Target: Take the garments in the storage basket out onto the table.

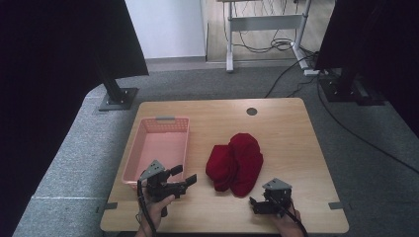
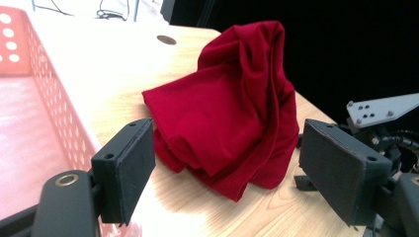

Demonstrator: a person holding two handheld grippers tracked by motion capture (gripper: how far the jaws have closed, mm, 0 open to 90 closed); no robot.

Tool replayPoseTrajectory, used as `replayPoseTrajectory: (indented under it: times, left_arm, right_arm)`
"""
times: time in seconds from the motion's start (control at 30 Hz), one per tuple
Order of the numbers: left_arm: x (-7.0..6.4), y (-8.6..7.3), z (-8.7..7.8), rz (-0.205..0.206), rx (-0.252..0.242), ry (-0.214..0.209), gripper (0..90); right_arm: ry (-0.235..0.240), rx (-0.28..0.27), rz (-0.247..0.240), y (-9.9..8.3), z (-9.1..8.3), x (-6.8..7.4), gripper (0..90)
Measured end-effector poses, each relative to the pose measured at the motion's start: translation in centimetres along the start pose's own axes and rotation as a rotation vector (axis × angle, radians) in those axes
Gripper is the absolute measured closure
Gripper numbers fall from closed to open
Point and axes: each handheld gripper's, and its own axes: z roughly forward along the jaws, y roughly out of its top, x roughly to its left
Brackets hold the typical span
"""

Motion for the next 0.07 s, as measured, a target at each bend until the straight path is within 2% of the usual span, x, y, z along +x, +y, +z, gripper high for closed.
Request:
replayPoseTrajectory:
  times: [0.07]
  left_arm:
    - [0.09,0.03,-0.02,-0.002,0.000,-0.001,21.1]
  right_arm:
    - [0.000,0.001,0.001,0.01,0.00,0.00,0.9]
